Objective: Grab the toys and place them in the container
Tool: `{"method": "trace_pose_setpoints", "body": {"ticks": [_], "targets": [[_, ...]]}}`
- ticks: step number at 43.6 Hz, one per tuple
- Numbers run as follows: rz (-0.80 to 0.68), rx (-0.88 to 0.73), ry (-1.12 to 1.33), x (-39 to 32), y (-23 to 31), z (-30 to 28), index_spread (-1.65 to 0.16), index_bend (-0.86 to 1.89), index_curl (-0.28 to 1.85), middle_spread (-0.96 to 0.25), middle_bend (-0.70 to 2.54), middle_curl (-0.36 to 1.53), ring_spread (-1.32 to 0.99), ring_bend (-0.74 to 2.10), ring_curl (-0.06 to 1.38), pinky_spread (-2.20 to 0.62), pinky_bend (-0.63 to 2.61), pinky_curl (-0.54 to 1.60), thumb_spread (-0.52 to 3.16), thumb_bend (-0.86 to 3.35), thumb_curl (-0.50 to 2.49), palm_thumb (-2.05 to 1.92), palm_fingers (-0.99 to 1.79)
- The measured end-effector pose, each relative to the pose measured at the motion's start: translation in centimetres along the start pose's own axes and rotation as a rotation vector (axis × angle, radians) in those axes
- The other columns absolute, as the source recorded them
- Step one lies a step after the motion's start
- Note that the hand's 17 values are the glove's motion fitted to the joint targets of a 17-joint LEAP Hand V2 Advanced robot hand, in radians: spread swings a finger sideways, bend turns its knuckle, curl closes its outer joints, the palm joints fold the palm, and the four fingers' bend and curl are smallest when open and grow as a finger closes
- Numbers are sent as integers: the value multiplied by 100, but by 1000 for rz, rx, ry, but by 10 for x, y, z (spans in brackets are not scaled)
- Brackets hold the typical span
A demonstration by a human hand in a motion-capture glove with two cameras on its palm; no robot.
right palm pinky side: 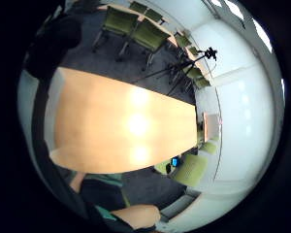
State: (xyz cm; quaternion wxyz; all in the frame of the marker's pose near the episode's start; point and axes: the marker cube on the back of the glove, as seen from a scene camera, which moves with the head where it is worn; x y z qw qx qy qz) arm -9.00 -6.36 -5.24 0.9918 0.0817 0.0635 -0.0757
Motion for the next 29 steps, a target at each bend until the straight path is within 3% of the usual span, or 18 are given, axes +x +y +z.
{"method": "trace_pose_setpoints", "body": {"ticks": [14, 29], "targets": [[144, -41, -13, 104, 48, 53, -35, 29, 61, -12, 40, 50, -32, 56, 28, -17, 75, 29, 130, -4, 24, -6, 7], [159, -55, -55, 118, 63, 68, -33, 27, 59, -12, 37, 48, -35, 49, 26, -17, 66, 29, 131, -4, 21, -5, 8]]}}
